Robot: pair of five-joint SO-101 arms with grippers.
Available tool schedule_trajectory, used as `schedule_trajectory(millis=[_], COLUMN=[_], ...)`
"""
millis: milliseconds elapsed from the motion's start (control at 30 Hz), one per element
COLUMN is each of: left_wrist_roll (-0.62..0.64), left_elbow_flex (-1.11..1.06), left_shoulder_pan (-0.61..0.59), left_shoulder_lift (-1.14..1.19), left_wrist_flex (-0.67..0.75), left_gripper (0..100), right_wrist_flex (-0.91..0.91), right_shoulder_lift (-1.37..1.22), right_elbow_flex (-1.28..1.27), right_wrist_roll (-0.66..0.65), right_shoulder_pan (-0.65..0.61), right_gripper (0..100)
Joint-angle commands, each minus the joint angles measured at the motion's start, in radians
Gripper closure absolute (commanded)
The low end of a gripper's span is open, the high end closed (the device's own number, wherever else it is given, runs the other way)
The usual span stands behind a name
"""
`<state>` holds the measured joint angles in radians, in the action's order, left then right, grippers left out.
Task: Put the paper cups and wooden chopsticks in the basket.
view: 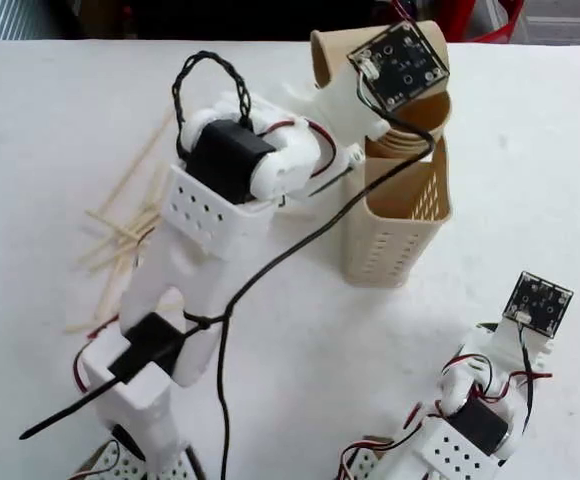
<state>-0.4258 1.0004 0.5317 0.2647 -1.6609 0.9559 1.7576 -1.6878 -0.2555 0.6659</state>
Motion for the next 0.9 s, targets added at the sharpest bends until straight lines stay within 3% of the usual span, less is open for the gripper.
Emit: schedule_trajectory(millis=[0,467,867], left_wrist_roll=[-0.008,-0.009,-0.040], left_elbow_flex=[0.003,-0.127,-0.133], left_shoulder_pan=[-0.016,-0.016,-0.016], left_shoulder_lift=[-0.025,-0.027,-0.030], left_wrist_flex=[0.028,0.130,0.106], left_gripper=[98,98,97], right_wrist_flex=[-0.010,-0.010,-0.010], right_shoulder_lift=[-0.007,-0.007,-0.007], right_elbow_flex=[-0.006,-0.006,-0.006], right_wrist_roll=[-0.012,-0.012,-0.012], right_shoulder_pan=[0.008,0.008,0.008], right_gripper=[97.8,97.8,97.8])
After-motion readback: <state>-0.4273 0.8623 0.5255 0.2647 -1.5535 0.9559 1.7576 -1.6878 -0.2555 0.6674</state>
